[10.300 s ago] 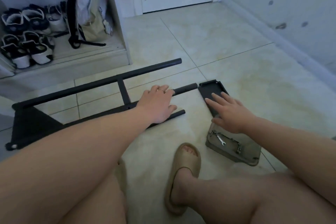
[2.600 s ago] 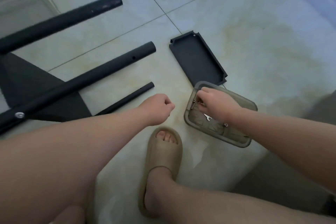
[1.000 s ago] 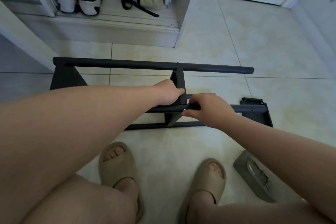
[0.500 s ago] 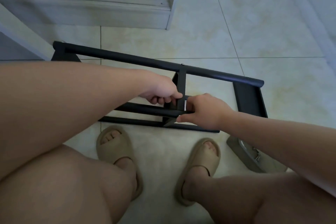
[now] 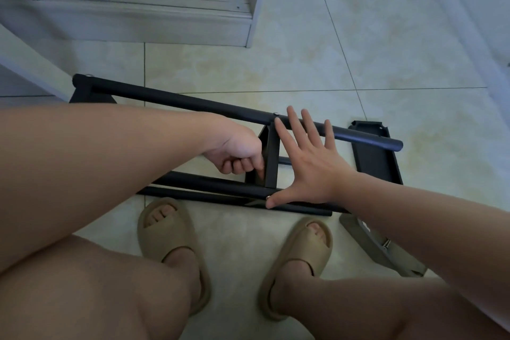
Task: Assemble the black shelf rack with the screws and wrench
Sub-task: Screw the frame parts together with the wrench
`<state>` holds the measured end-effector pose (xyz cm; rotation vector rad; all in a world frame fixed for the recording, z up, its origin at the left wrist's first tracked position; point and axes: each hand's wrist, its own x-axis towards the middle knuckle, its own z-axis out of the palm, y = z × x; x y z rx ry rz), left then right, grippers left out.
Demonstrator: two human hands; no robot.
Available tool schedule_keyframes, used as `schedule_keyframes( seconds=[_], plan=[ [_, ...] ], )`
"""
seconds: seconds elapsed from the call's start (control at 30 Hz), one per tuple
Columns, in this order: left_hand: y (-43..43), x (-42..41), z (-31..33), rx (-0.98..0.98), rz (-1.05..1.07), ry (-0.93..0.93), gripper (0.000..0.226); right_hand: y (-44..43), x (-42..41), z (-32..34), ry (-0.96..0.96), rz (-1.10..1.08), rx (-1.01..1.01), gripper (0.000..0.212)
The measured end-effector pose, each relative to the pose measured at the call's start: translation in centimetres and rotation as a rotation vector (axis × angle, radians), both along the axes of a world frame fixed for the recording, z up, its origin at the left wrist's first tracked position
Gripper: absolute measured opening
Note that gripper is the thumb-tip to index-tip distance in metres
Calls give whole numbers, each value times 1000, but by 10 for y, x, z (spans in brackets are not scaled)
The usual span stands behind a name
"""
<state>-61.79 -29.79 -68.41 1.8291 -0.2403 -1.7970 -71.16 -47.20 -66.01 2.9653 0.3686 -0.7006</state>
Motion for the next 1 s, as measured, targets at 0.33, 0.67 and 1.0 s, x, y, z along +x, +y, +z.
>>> schedule_keyframes(
  seconds=[0.33, 0.67, 1.0],
  plan=[
    [0, 6, -21, -1, 163, 137, 30, -6, -1, -19, -49, 26, 83, 144],
    [11, 10, -45, -83, 407, 242, 45, -10, 5, -29, -75, 48, 105, 141],
    [9, 10, -50, -121, 347, 289, 22, -10, 7, -30, -85, 49, 121, 144]
  ],
)
